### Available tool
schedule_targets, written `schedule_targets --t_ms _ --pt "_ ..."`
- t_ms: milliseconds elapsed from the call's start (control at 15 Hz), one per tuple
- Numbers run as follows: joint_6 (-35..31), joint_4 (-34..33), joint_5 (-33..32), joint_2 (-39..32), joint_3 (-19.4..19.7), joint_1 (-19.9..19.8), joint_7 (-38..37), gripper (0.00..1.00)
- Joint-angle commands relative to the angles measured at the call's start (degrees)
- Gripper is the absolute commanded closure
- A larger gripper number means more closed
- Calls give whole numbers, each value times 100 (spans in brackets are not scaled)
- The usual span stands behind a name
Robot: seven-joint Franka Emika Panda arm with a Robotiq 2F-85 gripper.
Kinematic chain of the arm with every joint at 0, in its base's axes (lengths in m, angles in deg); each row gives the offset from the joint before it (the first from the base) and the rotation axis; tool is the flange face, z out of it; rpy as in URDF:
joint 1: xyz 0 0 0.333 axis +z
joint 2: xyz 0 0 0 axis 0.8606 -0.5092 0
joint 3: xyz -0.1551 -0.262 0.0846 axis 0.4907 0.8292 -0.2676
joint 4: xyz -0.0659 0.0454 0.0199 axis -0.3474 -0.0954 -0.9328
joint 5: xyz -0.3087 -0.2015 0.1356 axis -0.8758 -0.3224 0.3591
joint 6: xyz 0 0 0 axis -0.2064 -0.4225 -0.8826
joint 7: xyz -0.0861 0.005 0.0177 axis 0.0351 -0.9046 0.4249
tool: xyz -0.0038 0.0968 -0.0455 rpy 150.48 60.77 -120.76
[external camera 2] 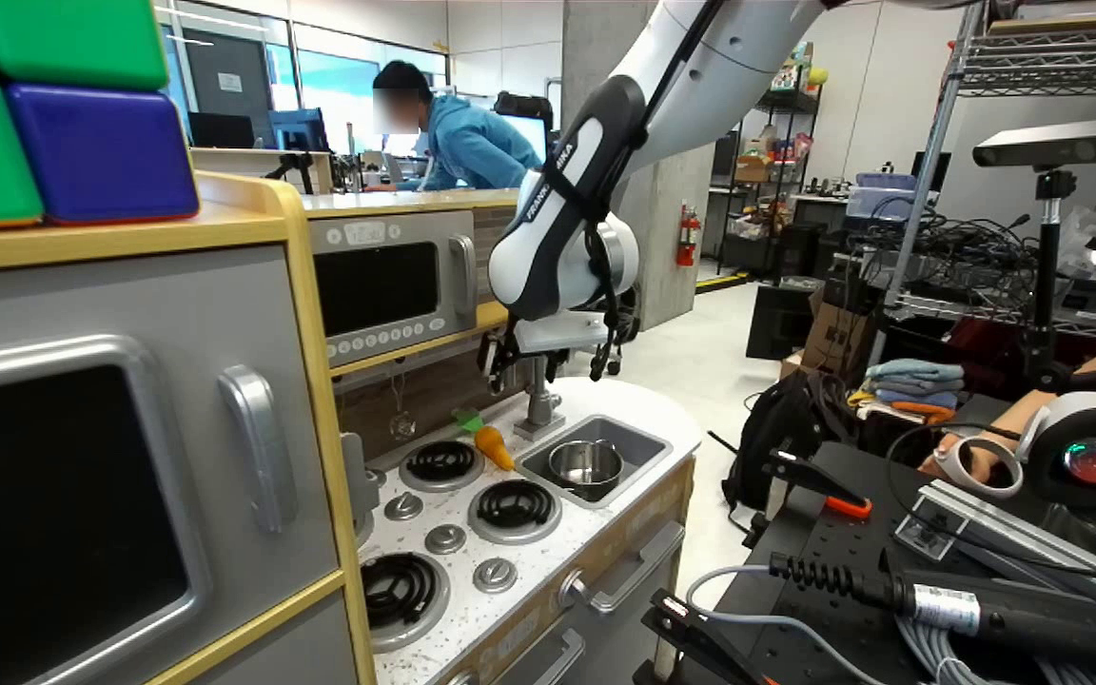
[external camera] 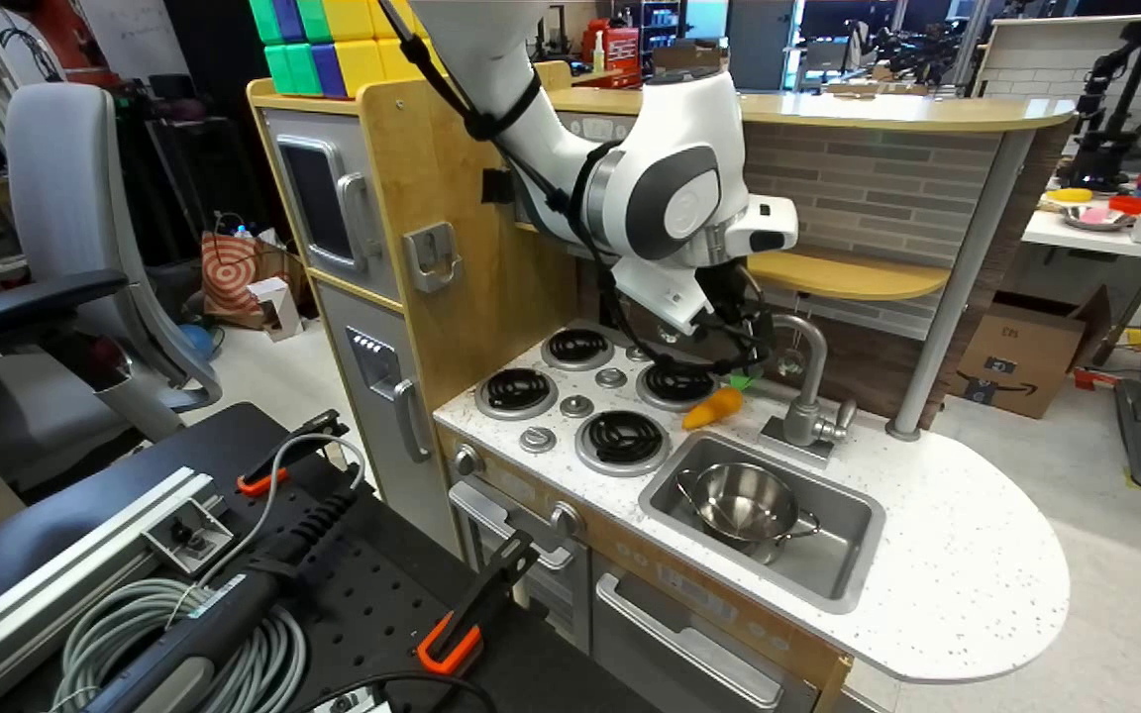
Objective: Put the carrot plush toy inside the pot in the sink
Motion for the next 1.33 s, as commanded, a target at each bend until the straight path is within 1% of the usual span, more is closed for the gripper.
schedule_targets --t_ms 0,267,600,800,867,933,1200,1267 --pt "120 -692 -9 -537 -64 -12 -217 0" --pt "155 -1005 14 -878 -162 12 -299 0" --pt "-42 -1408 3 -1303 -191 31 -332 0" --pt "47 -1622 6 -1456 -207 16 -323 0" --pt "86 -1614 6 -1438 -222 6 -300 0" --pt "20 -1261 -13 -1231 -194 33 -268 0" --pt "21 -1345 -14 -1284 -195 32 -269 0" --pt "-100 -1343 -28 -1293 -171 31 -256 0"
